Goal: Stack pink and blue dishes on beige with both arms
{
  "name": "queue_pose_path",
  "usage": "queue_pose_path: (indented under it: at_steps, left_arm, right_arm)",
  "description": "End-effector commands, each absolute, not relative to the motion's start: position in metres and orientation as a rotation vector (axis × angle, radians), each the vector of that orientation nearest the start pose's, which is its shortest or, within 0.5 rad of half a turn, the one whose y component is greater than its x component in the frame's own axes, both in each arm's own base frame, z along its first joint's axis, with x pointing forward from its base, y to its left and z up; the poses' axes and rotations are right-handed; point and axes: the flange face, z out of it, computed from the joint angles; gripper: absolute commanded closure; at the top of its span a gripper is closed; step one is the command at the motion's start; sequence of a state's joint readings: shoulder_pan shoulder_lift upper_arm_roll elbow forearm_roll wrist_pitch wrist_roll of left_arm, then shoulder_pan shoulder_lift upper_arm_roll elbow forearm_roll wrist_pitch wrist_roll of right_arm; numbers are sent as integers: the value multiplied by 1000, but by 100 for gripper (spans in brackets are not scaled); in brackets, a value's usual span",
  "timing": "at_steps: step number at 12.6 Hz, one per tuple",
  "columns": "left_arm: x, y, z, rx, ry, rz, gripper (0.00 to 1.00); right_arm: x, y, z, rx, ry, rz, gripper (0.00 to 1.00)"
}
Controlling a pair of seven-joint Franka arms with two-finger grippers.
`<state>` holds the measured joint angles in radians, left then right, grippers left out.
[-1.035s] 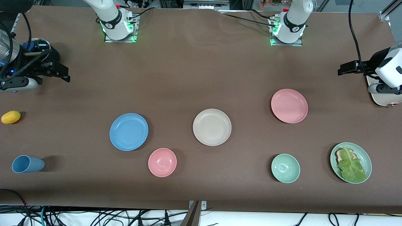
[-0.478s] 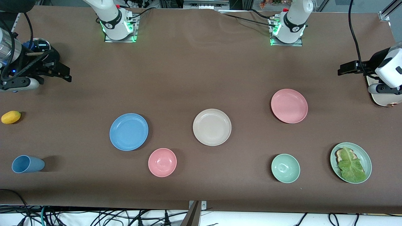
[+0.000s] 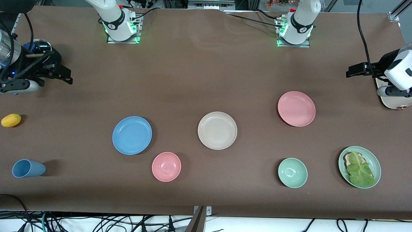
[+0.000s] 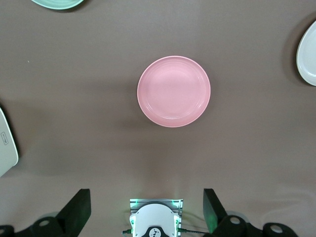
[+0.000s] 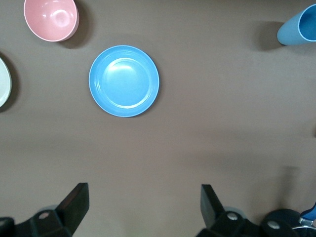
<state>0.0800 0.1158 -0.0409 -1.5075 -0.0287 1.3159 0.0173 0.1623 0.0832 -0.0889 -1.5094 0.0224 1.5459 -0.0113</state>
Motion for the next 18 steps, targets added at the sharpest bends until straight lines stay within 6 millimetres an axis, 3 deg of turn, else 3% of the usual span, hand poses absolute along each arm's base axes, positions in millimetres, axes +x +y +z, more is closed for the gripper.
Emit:
queue_pose_path:
  at_steps: [1, 15, 18]
  left_arm:
    - [562, 22, 573, -3166, -24, 506, 0]
    - [565, 15, 569, -3215, -25, 519, 0]
    - [573, 20, 551, -3214, -40, 556, 0]
  right_arm:
    - [574, 46, 609, -3129, -111, 75, 0]
    - [577, 35, 606, -3130, -85, 81, 0]
    - [577, 34, 605, -3132, -77, 84, 0]
